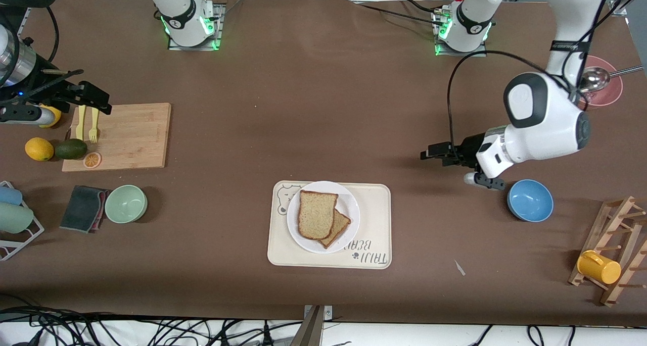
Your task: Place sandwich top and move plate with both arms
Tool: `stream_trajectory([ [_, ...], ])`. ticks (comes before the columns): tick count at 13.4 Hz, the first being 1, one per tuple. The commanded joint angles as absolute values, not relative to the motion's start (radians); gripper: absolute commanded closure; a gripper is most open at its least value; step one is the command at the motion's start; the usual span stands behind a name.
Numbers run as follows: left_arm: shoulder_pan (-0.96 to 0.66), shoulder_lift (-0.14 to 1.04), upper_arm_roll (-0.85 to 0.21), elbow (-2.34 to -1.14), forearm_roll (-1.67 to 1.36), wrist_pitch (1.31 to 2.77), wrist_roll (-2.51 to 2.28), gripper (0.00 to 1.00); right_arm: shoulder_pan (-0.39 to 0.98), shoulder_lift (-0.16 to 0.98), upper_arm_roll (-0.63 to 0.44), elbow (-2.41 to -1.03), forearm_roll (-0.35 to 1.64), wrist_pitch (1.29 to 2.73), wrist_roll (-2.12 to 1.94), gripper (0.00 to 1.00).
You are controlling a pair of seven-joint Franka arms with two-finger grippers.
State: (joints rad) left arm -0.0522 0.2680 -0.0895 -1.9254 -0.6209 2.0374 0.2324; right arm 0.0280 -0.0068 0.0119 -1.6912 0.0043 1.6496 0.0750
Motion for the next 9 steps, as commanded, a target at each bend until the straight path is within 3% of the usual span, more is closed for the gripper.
stream_trajectory([
  [1,-0.015,0.209,-0.112,-1.902,-0.47,1.93,0.135,0.01,0.023,-0.015,0.017,-1.681,0.011,1.638,0.071,0.0],
  [6,-0.005,0.198,-0.094,-1.691,-0.212,1.657,0.032,0.01,0.025,-0.017,0.017,-1.681,0.006,1.637,0.069,0.0],
  [9,-0.006,0.199,-0.092,-1.594,-0.088,1.585,0.029,0.01,0.023,-0.015,0.015,-1.681,0.008,1.637,0.067,0.0],
])
